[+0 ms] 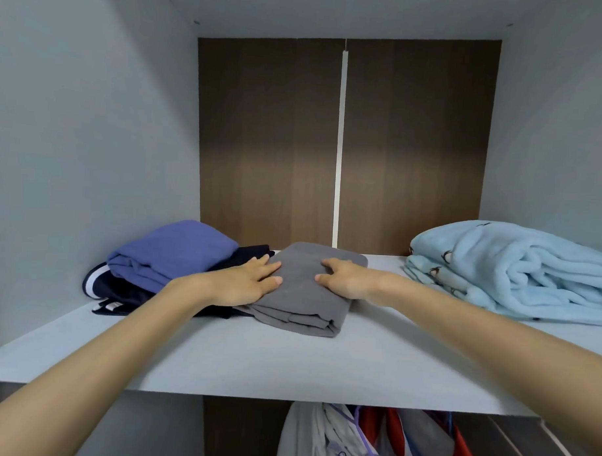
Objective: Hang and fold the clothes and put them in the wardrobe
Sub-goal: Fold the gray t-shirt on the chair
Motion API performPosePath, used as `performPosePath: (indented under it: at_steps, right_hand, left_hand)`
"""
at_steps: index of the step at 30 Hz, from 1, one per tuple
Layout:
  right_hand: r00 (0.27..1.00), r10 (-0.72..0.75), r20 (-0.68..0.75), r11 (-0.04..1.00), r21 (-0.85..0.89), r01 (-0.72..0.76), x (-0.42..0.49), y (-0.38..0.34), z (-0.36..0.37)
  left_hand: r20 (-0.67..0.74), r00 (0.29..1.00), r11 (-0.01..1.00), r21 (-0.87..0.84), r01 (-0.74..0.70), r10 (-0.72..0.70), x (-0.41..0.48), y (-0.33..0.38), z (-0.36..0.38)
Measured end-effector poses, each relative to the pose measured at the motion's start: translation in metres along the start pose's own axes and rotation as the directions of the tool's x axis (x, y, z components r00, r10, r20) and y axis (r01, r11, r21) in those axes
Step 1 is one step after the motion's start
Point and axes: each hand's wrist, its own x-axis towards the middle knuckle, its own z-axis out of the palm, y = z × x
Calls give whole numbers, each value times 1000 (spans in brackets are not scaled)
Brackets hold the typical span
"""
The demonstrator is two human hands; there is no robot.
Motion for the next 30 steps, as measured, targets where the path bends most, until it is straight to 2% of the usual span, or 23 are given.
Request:
performPosePath:
  at_steps: [2, 5, 13, 16, 20, 23, 30]
  right_hand:
    - [998, -41, -47, 996, 82, 45, 4, 2, 3]
    - [994, -71, -80, 991, 106, 80, 15, 0, 4]
    - [986, -84, -146, 996, 15, 87, 32, 0, 3]
    - [980, -89, -176, 994, -72, 77, 29, 4, 0]
    - [971, -149, -186, 985, -114, 129, 9, 6, -7]
    - [953, -198, -231, 977, -123, 173, -17, 7, -14]
    - [889, -218, -403, 951, 116, 286, -103, 18, -32]
  left_hand:
    - [-42, 999, 1000, 8, 20, -20, 0, 0, 3]
    - [-88, 996, 999, -23, 32, -34, -1, 0, 13]
    - [-190, 981, 998, 19, 54, -50, 15, 3, 26]
    - [-230, 972, 999, -10, 40, -41, 16, 2, 29]
    - [-276, 960, 997, -74, 15, -35, 12, 4, 28]
    - [-373, 928, 997, -73, -13, -15, 2, 13, 28]
    - [-566, 822, 984, -108, -145, 59, -53, 56, 35]
